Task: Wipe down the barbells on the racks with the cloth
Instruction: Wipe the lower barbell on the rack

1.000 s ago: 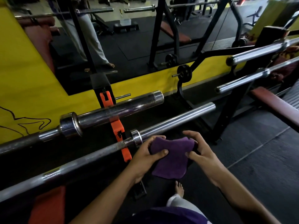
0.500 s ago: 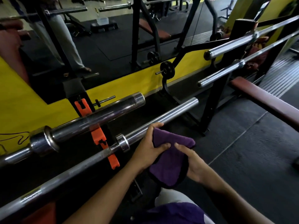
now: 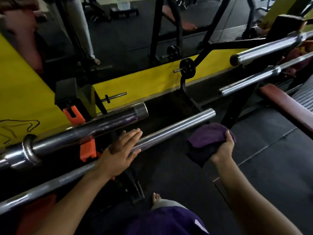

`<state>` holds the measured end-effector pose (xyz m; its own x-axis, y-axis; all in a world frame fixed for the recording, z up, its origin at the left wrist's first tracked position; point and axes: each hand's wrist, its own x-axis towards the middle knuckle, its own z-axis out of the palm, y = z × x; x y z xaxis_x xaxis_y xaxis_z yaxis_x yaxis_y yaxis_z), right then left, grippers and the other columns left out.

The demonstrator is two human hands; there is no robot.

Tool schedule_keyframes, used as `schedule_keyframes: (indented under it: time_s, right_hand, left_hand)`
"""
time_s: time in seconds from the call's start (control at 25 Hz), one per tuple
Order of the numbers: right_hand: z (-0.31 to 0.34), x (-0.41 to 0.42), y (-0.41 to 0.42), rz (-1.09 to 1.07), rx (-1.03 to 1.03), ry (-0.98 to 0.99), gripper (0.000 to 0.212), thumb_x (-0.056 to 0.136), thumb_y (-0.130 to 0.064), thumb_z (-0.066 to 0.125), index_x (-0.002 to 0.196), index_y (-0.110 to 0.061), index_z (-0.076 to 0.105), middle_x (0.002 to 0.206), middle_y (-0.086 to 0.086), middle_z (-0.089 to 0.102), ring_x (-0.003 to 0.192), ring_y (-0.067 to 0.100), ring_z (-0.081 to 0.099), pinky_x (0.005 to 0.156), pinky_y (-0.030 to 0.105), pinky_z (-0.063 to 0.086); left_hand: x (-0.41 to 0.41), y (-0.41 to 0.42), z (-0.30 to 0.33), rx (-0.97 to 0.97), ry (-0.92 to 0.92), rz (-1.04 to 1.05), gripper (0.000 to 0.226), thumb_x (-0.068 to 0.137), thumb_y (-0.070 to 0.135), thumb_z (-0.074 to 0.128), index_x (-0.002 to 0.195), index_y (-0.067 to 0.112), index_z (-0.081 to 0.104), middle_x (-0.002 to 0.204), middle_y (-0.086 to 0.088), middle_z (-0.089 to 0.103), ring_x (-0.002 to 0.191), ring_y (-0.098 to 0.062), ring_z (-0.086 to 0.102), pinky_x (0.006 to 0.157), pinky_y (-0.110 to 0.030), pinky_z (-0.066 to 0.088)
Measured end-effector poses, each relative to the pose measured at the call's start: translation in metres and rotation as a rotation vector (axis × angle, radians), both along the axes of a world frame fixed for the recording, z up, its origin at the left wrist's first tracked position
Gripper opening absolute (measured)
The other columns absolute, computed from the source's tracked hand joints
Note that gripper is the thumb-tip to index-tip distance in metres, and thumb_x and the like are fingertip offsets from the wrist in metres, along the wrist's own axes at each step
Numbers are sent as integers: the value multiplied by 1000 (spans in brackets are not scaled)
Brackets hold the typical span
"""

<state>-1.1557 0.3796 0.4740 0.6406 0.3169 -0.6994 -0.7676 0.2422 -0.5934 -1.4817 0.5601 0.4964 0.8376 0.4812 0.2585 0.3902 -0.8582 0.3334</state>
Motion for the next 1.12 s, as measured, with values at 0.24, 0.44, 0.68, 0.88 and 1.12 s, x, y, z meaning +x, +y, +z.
schedule_keyframes:
  time_s: [0.24,0.44,0.68,0.88,1.12]
  right_hand:
    - [-3,56,75,-132,165,-59,64,96,-64,34,121,-14,65,124,19,66,117,38,59,101,47,46]
    - [-15,42,89,-83,238,1,61,97,-61,30,122,-17,66,121,18,68,110,37,63,82,44,53]
    - [-21,-1,89,-11,222,15,57,98,-55,32,118,-17,69,109,15,75,108,34,65,84,40,52]
    - [-6,43,89,-128,228,-32,56,99,-55,28,112,-17,68,95,14,77,100,34,65,71,36,51]
    - [-26,-3,92,5,210,34,61,99,-57,28,118,-16,69,117,19,71,108,37,65,85,44,53]
  left_hand:
    - [5,9,-31,92,168,1,62,106,44,31,160,14,23,165,-2,26,152,-10,23,128,-34,11]
    - [4,9,-31,87,133,15,60,108,40,29,159,8,26,166,-7,26,153,-15,25,127,-37,15]
    - [-3,12,-26,5,179,-28,60,109,41,26,161,12,18,169,-4,17,155,-13,18,126,-36,13]
    - [-29,13,-28,-140,234,8,70,105,59,10,162,21,-4,170,7,-13,156,-9,-3,124,-22,-1]
    - [-34,12,-29,-201,245,3,74,101,66,5,161,24,-7,168,13,-19,155,-5,-8,125,-24,1]
